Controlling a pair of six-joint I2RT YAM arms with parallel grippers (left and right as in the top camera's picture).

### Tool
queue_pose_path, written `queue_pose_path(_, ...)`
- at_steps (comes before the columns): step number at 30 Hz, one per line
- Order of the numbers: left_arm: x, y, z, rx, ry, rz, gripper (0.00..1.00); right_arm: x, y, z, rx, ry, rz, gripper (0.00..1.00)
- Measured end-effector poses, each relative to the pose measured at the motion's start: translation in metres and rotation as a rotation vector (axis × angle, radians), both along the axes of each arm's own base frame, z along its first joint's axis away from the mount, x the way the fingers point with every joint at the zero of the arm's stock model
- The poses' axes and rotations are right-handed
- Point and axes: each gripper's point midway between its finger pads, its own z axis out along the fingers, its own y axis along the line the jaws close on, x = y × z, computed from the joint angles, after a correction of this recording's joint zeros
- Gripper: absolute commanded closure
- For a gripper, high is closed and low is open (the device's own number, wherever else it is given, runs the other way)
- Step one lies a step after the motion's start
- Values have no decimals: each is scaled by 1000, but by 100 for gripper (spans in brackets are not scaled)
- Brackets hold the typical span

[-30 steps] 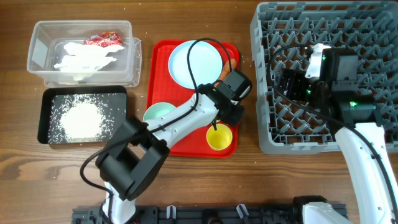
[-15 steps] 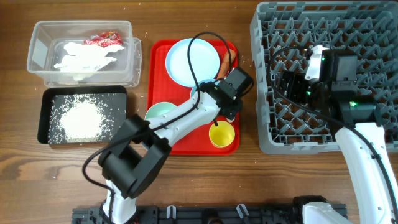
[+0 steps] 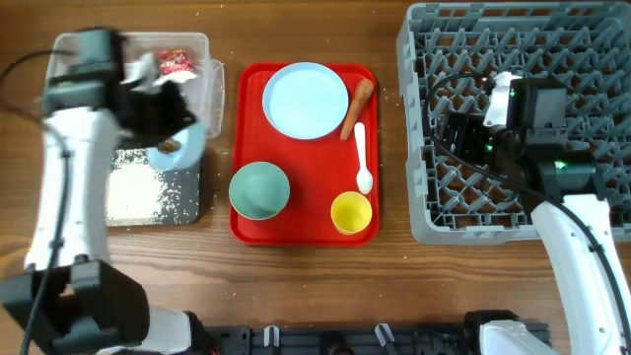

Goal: Sort waste into correct bins and load items into the dishwasher rack
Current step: 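Tip the walnut from the light-blue bowl onto the black tray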

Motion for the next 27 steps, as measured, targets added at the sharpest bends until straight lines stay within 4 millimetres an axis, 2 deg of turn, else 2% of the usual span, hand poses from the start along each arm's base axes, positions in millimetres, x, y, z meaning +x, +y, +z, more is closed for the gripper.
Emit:
queue_pose_path(1,-4,21,7,-89,-27,11,96,0,0,0,0,0,0,0)
queue_pose_path(4,-14,65,35,-318,-224,-1,96,1,0,0,0,-3,0,0)
queue_pose_path(5,-16,69,38,-356,-266,-7,96,1,0,0,0,-3,0,0)
queue_pose_path(6,-22,74,35,-411,-297,-1,96,1,0,1,0,-4,0,0)
queue_pose_path(8,-35,95,12,-482,-324,69,96,1,0,1,0,-5,0,0)
queue_pose_path(12,-38,105,-14,-640,-386,129,96,1,0,1,0,-4,0,0)
queue_pose_path(14,-36,106,-10,-706,-417,137,96,1,0,1,0,-3,0,0)
queue_pose_path(18,-33,106,20,-839,-530,134,96,1,0,0,0,-3,0,0)
queue_pose_path(19,-35,112,23,-848,-548,148,96,0,0,0,0,2,0,0)
queue_pose_path(22,-49,152,26,-867,-573,289,96,-1,0,-1,0,3,0,0)
queue_pose_path(24,-57,170,26,-865,-586,352,96,-1,0,-1,0,4,1,0)
queue_pose_path(25,-58,173,26,-866,-587,363,96,-1,0,-1,0,4,0,0)
queue_pose_path(27,-55,165,26,-873,-575,343,96,-1,0,-1,0,4,0,0)
